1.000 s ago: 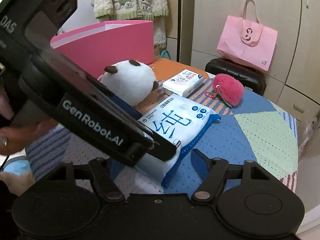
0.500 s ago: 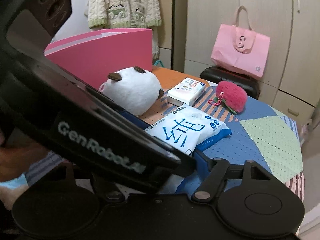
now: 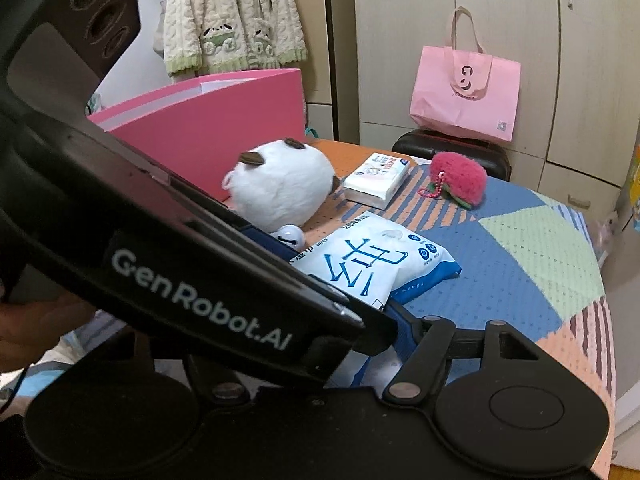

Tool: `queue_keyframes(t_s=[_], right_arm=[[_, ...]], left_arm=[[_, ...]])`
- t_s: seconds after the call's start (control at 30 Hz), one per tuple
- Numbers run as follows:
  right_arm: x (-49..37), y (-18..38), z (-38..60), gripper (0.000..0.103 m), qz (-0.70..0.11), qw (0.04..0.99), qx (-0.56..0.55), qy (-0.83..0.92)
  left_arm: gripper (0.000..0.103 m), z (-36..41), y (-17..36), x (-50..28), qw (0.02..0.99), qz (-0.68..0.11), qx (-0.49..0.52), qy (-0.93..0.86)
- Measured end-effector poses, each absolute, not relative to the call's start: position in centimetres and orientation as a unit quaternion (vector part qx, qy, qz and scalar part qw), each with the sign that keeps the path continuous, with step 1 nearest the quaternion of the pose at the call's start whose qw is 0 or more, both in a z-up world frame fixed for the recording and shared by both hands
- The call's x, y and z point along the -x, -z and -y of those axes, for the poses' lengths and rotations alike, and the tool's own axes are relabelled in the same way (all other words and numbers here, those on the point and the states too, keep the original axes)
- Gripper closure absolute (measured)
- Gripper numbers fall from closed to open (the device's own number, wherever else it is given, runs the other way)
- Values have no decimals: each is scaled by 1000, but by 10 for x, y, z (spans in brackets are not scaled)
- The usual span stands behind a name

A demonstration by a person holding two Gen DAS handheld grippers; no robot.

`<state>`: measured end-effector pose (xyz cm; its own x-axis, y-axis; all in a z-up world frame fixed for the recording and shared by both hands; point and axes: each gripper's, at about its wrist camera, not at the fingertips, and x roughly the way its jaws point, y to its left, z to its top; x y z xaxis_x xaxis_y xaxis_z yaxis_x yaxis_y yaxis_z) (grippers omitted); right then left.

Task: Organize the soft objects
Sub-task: 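Close the left tool on the blue-and-white wet-wipes pack, then lift the wet-wipes pack with the left tool and carry it over the box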

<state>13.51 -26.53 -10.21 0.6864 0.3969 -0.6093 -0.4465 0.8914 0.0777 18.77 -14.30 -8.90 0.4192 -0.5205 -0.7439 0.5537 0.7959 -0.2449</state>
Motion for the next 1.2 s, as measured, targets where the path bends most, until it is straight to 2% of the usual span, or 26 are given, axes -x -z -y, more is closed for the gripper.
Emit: queue_keyframes(t_s=[0.23, 0.37, 0.6, 1.2], right_arm=[[-114, 89, 262, 29, -317, 918, 31, -236], [-103, 82, 261, 34, -320, 914, 34, -247], [-83, 65, 253, 35, -322, 909, 41, -259], [-46, -14, 186, 37, -314, 894, 101, -304]], left_arm=[[44, 135, 75, -167, 838, -438, -28, 325], [44, 131, 68, -155, 832, -448, -39, 324], [44, 119, 53, -132, 833, -442, -44, 331], [44, 40, -19, -94, 838, -435, -27, 328]])
